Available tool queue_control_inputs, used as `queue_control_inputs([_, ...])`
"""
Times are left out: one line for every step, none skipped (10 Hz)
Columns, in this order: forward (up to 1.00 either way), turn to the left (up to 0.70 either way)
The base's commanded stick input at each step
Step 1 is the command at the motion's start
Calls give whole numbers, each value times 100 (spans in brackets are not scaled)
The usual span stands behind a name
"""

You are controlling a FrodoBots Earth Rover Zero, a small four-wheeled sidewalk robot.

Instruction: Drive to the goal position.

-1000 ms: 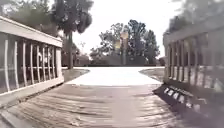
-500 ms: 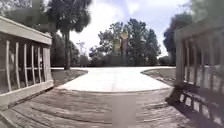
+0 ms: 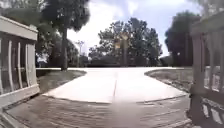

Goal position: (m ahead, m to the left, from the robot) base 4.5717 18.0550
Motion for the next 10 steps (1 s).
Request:
queue_control_inputs([83, 0])
queue_control_inputs([83, 0])
queue_control_inputs([83, 0])
queue_control_inputs([83, 0])
queue_control_inputs([83, 0])
queue_control_inputs([83, 0])
queue_control_inputs([83, 0])
queue_control_inputs([83, 0])
queue_control_inputs([83, 0])
queue_control_inputs([83, 0])
